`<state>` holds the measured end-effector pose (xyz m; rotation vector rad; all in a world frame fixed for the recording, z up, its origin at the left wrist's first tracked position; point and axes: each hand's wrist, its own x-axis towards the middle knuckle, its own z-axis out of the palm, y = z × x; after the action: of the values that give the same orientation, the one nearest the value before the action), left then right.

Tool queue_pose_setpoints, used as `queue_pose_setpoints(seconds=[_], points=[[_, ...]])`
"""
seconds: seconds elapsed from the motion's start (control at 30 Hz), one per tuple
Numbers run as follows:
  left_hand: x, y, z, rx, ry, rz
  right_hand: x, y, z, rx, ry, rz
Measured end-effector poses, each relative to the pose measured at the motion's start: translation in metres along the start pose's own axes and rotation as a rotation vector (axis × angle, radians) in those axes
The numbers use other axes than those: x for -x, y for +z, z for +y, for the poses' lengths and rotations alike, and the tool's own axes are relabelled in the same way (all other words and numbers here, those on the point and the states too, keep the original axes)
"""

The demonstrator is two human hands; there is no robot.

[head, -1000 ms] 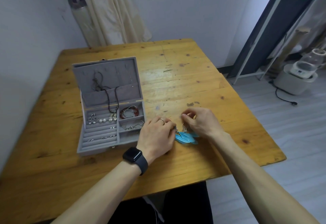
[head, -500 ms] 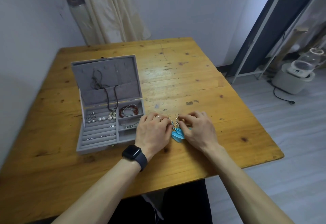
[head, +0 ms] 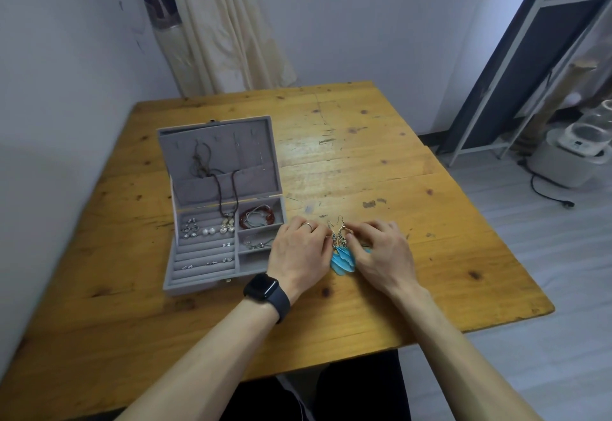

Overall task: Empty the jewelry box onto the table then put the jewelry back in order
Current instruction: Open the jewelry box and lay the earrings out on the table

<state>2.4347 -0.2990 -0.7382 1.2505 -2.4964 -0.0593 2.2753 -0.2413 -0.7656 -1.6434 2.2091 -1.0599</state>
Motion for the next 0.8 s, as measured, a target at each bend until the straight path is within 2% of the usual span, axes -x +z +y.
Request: queue_pose_setpoints(seconds=[0.13, 0.3, 0.43, 0.6, 0.67, 0.8], points=[[0.001, -0.008, -0.003, 0.037, 0.009, 0.023, 0.004, -0.004, -0.006, -0.044, 0.001, 0.009], [0.015, -0.036, -0.031, 0.083, -0.019, 0.13, 0.008, -0.007, -0.039, -0.122, -0.069, 0.066], [0.03, -0.064, -0.085, 0.063, -0.139, 0.165, 0.007, 0.001, -0.081, -0.191, -0.162, 0.086], [0.048, -0.085, -0.154, 0.082, -0.421, 0.228, 0.0, 0.028, -0.128, -0.198, -0.268, 0.024], [0.054, -0.088, -0.171, 0.097, -0.473, 0.198, -0.005, 0.043, -0.143, -0.168, -0.287, -0.035], [0.06, -0.093, -0.184, 0.044, -0.469, 0.029, -0.017, 0.076, -0.17, -0.045, -0.285, -0.138]])
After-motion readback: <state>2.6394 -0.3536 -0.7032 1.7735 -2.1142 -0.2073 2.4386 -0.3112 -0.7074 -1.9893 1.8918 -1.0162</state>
